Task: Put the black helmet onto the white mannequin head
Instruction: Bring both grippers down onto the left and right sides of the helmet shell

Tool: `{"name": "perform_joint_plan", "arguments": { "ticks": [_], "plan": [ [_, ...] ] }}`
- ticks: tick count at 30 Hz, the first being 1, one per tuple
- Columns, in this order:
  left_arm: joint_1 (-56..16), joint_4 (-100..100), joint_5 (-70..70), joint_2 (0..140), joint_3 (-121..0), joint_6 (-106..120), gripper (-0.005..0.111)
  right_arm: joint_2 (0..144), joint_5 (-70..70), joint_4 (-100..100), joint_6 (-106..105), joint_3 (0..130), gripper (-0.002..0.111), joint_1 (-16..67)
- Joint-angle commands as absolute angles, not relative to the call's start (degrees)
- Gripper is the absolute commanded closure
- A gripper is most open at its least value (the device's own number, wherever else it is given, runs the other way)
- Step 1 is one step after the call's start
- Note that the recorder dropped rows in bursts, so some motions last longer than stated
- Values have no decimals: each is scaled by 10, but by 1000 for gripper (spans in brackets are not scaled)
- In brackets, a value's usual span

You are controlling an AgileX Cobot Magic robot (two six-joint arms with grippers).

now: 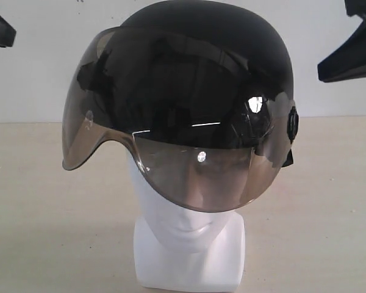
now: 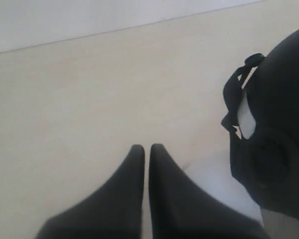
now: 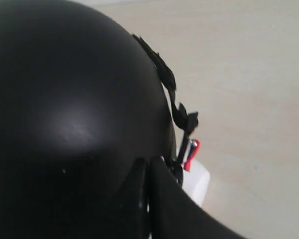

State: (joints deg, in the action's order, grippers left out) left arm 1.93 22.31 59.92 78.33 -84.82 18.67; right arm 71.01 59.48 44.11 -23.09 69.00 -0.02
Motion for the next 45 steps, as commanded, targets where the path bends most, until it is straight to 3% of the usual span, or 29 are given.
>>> {"name": "perform_joint_plan", "arguments": {
  "ticks": [1, 16, 24, 45],
  "plan": [
    [17, 326, 658, 832, -866, 273, 102, 719, 594, 520, -292, 693, 109, -5],
    [8, 506, 700, 866, -865, 391, 102, 754, 616, 553, -320, 693, 109, 12],
    [-54, 465, 700, 868, -863, 374, 102, 754, 610, 570, -324, 693, 109, 12],
    [-67, 414, 700, 817, -821, 330, 102, 761, 596, 591, -350, 693, 109, 12]
  ]
}}
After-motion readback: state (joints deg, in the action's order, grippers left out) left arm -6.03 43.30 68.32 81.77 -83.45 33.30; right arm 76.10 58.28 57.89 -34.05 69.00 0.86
